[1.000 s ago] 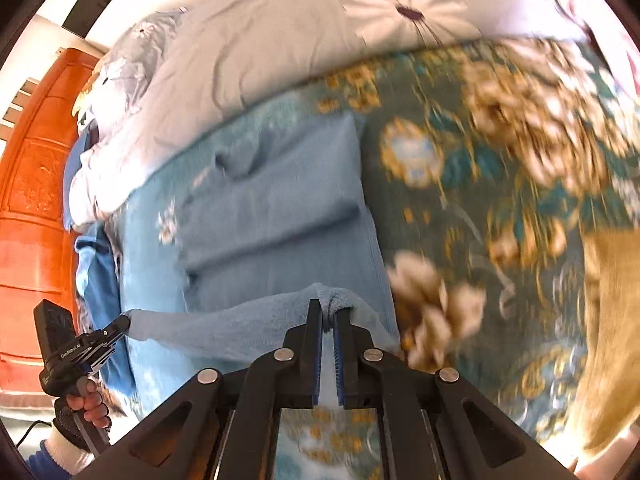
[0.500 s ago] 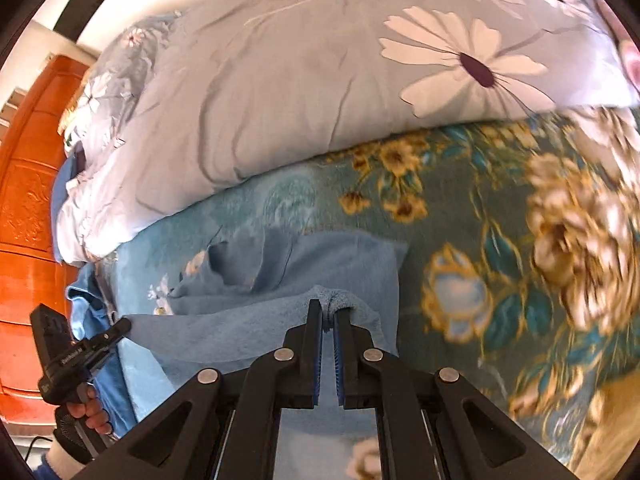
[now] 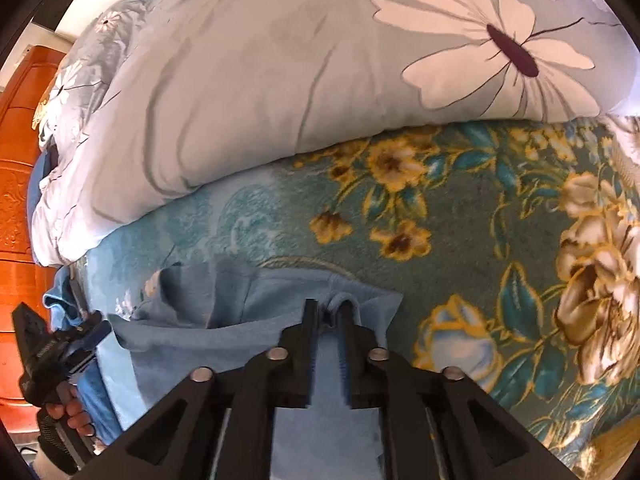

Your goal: Fold clothes

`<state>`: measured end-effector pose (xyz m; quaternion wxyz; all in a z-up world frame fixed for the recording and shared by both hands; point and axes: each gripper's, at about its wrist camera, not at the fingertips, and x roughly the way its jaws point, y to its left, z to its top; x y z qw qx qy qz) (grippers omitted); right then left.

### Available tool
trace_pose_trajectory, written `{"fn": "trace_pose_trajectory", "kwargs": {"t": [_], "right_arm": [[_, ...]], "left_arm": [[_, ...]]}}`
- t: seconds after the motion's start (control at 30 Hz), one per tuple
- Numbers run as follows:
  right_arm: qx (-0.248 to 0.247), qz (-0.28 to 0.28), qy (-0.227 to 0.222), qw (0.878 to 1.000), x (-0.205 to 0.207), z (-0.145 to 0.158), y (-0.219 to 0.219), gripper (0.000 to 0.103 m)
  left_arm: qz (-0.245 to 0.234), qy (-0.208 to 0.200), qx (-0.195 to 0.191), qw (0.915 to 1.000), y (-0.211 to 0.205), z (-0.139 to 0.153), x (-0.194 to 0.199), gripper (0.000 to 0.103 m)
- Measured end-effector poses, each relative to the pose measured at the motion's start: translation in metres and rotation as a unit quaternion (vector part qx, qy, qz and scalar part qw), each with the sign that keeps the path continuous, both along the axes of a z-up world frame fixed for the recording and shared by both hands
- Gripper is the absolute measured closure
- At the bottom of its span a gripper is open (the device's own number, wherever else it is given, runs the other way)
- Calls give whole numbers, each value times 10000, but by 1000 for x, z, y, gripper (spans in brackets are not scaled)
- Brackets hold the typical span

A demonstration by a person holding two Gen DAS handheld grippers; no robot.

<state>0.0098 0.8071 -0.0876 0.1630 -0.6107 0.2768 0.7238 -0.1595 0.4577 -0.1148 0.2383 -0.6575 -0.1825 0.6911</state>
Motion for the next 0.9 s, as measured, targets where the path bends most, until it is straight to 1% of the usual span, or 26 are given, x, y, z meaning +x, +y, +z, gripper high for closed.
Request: {"fn": "trace_pose_trajectory", "kwargs": {"t": [0.03, 0.07, 0.13, 0.2, 0.23, 0.27, 0.33, 0.43, 0.53, 0.63, 0.7, 0.77, 0.9], "right_arm": [[83, -13, 53, 10000, 1, 2, 2, 57], [102, -44, 158, 9998, 5, 4, 3, 47], [96, -59, 292, 9995, 11, 7, 5, 44], [90, -40, 397, 9992, 22, 8, 5, 36], [64, -21, 446, 9990, 29, 7, 4, 30], [9, 0, 474, 9989, 37, 4, 2, 27], [-108, 44, 463, 9989, 53, -1, -5, 24], [-257, 30, 284, 9993, 75, -14, -17, 23], [-484, -192, 127, 9986, 102, -26, -24, 23], [-717, -358, 44, 9968, 124, -35, -32, 23], [-840, -358, -7, 9958, 132, -40, -36, 23], [-943, -355, -54, 9949, 135, -45, -40, 23], [-1107, -489, -85, 9926, 144, -51, -46, 23]], "left_arm": [[54, 51, 2, 10000, -2, 2, -1, 39], [80, 113, -4, 9999, -4, 4, -1, 36], [26, 227, -45, 9997, -5, 6, 1, 26], [-97, 290, -95, 9995, -6, 6, 9, 23], [-175, 289, -120, 9994, -6, 4, 14, 18], [-252, 287, -144, 9992, -6, 3, 19, 16], [-411, 226, -195, 9987, -7, -4, 31, 16], [-488, -19, -318, 9983, -13, -19, 49, 16], [-472, -202, -440, 9977, -25, -28, 68, 16], [-525, -411, -414, 9969, -34, -35, 84, 16], [-643, -556, -425, 9955, -36, -42, 93, 16], [-745, -688, -534, 9934, -38, -49, 101, 16], [-658, -929, -572, 9919, -47, -56, 117, 16]]}}
